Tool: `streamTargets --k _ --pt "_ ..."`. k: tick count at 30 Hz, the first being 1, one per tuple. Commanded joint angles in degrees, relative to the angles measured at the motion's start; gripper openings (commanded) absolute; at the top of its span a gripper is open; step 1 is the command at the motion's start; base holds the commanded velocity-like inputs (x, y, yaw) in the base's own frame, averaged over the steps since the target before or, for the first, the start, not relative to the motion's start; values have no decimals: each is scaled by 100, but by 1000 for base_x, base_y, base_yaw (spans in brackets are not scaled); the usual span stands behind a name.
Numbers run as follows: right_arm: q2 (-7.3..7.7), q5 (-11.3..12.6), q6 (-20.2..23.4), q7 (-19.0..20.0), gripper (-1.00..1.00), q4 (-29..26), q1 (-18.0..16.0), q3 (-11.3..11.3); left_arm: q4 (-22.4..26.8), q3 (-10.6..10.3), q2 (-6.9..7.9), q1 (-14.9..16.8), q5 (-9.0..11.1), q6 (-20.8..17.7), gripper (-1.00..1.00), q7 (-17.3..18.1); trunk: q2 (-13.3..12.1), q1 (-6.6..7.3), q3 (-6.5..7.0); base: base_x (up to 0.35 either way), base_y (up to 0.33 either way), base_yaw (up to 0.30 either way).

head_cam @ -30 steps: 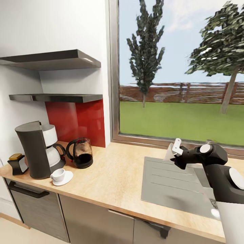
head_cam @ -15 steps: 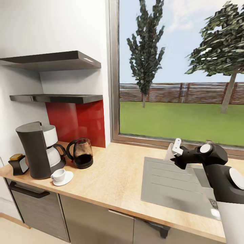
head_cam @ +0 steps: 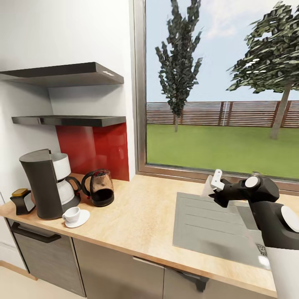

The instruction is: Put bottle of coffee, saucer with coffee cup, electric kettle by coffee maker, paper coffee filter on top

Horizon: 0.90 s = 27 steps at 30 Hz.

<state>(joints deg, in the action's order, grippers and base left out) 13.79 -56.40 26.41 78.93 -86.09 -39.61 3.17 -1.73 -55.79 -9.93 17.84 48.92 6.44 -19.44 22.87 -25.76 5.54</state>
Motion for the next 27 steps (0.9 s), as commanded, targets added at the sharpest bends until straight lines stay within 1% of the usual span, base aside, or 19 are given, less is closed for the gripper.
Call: streamTargets --k 1,10,22,27 --pt "1 -12 85 35 -100 -4 -3 -1 -17 -46 -7 3 50 25 100 2 5 -2 -3 0 0 0" --pt "-6 -12 103 18 -100 1 -3 14 -19 -46 -7 1 49 24 100 2 5 -2 -8 0 0 0" --pt "0 -12 92 17 -100 -4 -3 11 -20 -53 -7 1 48 33 100 2 5 -2 -103 0 1 0" --pt "1 -19 92 17 -100 -4 -3 13 -20 -54 -7 1 48 33 100 0 5 -2 -142 0 120 0"
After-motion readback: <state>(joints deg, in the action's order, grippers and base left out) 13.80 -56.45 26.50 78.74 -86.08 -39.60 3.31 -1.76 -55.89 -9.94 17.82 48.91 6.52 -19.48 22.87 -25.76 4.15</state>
